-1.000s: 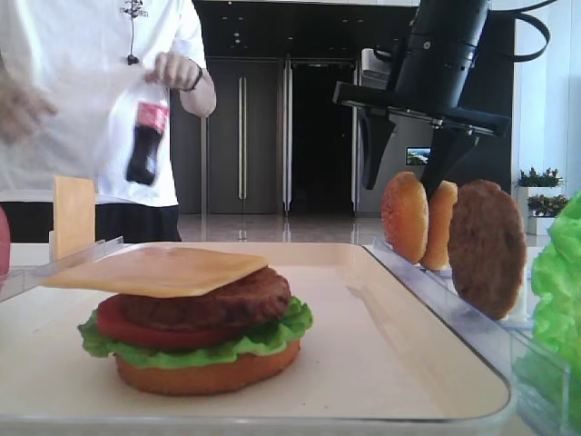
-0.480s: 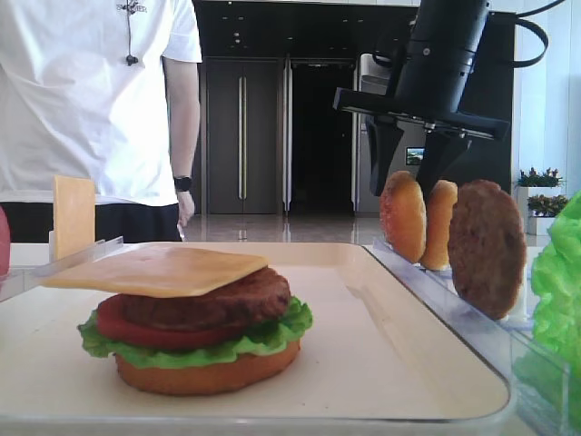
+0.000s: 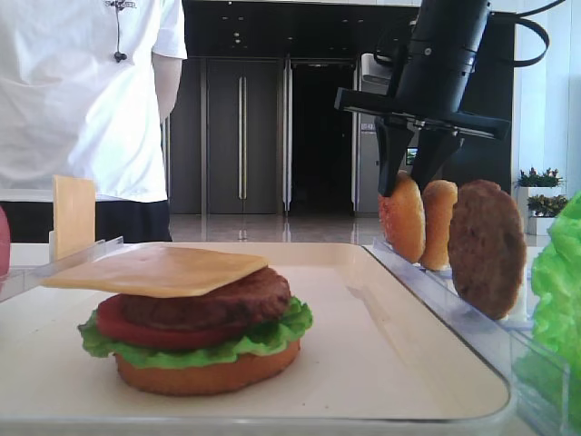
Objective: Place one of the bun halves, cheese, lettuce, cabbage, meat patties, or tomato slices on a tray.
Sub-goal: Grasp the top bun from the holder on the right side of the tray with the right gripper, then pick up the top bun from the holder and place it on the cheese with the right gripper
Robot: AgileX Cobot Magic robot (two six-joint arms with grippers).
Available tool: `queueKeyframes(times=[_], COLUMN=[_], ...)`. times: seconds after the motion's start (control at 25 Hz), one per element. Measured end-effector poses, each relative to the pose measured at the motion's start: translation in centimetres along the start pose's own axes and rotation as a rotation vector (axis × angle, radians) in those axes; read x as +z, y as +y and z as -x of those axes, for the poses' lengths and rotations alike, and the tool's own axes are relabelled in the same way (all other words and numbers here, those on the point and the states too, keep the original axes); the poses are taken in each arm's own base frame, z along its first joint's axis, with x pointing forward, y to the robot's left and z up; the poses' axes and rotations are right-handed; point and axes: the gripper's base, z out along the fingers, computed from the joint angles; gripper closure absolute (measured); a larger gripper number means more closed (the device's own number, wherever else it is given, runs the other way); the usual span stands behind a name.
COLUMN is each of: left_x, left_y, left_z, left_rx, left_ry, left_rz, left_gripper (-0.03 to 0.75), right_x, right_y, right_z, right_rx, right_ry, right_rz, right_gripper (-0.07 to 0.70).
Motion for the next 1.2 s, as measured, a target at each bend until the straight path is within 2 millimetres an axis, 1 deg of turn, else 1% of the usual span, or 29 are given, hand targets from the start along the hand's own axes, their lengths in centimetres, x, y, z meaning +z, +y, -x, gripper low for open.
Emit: queueKeyframes(times=[0.56, 0.68, 0.8, 1.04, 1.2], left_x=[0.0, 0.0, 0.0, 0.0, 0.0], left_y=[0.0, 0.0, 0.0, 0.0, 0.0], left_z=[0.0, 0.0, 0.0, 0.0, 0.0], left_rx=[0.000, 0.000, 0.000, 0.000, 0.000], left_ry=[0.000, 0.000, 0.000, 0.000, 0.000], left_rz=[0.000, 0.000, 0.000, 0.000, 0.000], left_gripper=[0.370, 0.370, 0.370, 0.370, 0.370], right_x=[0.0, -0.3, -1.2, -4.0, -6.1], right_y=[0.0, 0.0, 0.1, 0.6, 0.8], right_z=[-0.1, -0.1, -0.2, -0.5, -0.9], right_rx=[-0.004, -0.007, -0.011, -0.021, -0.028], right_ry=[0.017, 0.016, 0.009, -0.009, -0.023], right_rz=[-0.002, -0.001, 0.002, 0.013, 0.018], right_gripper=[0.402, 0.402, 0.402, 0.402, 0.403])
